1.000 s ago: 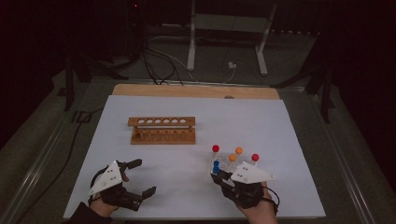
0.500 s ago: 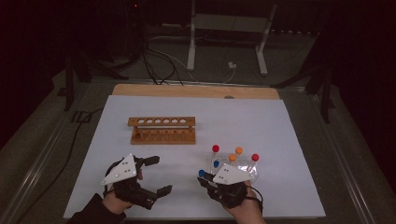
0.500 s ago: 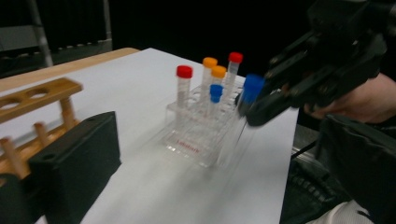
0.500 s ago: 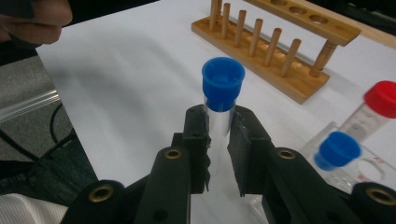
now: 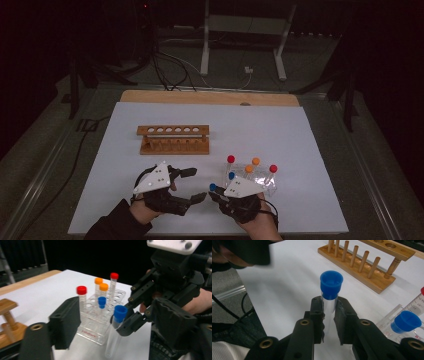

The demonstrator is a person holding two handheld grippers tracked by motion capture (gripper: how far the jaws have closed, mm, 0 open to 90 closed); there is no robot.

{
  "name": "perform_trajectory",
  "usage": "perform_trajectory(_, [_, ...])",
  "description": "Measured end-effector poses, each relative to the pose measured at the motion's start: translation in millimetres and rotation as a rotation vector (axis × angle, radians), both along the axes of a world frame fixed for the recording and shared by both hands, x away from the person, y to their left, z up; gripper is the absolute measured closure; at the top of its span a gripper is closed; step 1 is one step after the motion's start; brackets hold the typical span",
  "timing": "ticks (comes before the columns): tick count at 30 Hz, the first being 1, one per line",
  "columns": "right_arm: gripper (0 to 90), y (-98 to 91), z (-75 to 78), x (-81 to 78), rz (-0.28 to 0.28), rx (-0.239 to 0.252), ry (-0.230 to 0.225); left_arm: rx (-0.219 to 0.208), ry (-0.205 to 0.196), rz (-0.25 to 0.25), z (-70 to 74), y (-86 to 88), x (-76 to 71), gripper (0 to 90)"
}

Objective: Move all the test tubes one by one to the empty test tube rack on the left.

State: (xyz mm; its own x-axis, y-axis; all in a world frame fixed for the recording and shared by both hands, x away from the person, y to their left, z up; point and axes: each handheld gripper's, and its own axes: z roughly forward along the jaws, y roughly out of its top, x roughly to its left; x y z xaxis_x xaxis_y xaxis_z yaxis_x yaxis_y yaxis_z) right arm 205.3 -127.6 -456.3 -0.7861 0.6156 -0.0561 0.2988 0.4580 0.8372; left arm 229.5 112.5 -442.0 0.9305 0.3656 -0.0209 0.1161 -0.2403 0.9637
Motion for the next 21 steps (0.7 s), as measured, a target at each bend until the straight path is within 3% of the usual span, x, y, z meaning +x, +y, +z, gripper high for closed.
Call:
perform_trajectory(11, [76.7, 0.3, -0.3, -0.6, 0.012, 0.001, 0.011, 0.04, -0.018, -0.017, -6.6, -18.5, 5.6, 51.7])
perform_trajectory(21, [76.7, 1.3, 0.1, -2.7, 0.015, -0.004, 0.007, 0.08, -0.001, -0.041, -9.0, -25.5, 5.4, 63.5])
